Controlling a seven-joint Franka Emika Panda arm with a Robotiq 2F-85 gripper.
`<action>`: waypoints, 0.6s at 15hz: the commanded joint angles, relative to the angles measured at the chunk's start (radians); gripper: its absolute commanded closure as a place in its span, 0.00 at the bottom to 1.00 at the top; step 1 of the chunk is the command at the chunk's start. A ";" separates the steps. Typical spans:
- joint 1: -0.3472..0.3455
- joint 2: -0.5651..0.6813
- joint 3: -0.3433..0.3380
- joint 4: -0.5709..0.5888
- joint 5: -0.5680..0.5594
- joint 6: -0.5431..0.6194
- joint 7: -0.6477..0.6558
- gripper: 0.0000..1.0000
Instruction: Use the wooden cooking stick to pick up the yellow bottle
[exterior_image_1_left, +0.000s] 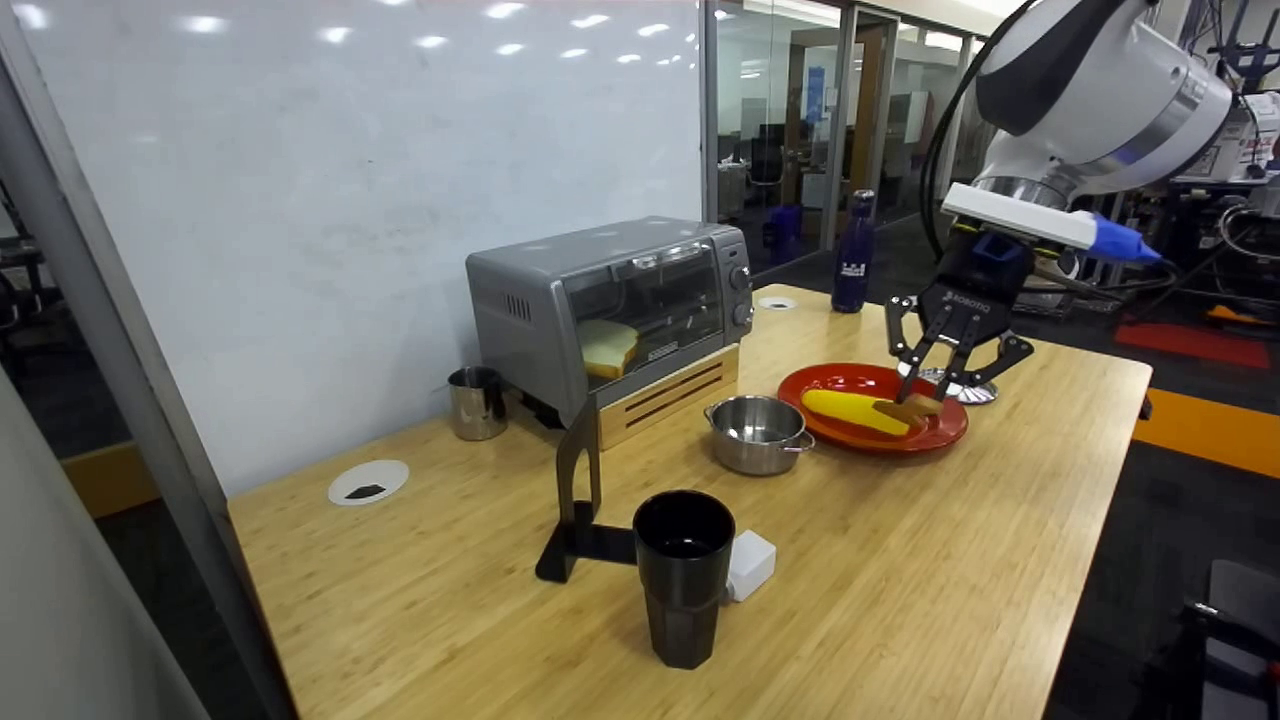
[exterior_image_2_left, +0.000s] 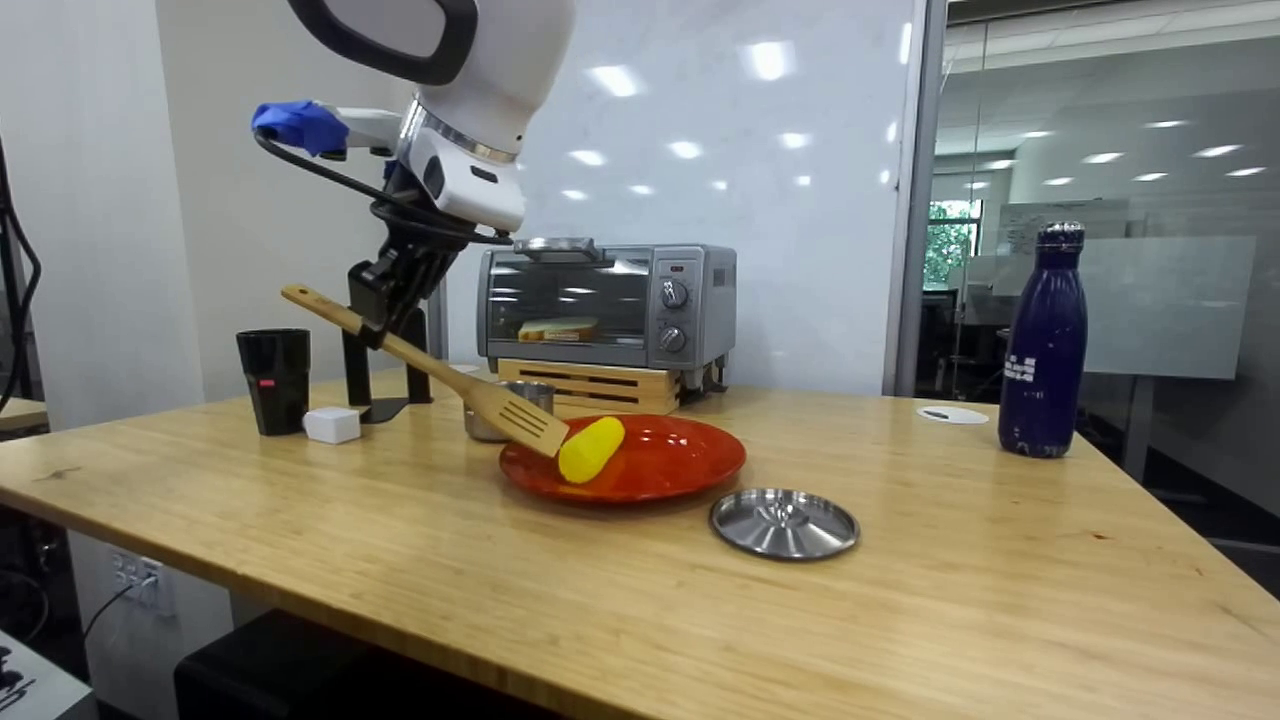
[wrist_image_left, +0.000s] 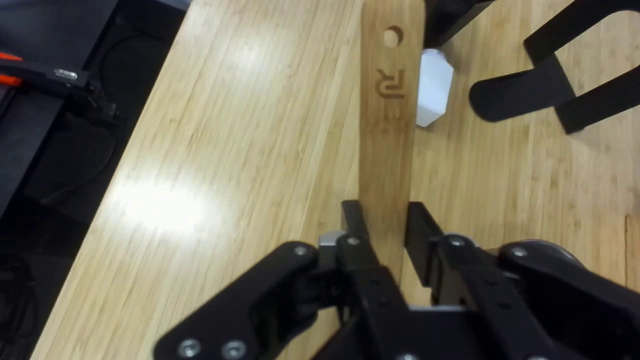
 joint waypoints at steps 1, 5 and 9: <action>0.026 0.022 0.039 0.025 -0.058 0.083 0.010 0.94; 0.056 0.043 0.051 0.057 -0.010 0.105 -0.055 0.94; 0.059 0.083 0.036 0.077 0.081 0.093 -0.172 0.94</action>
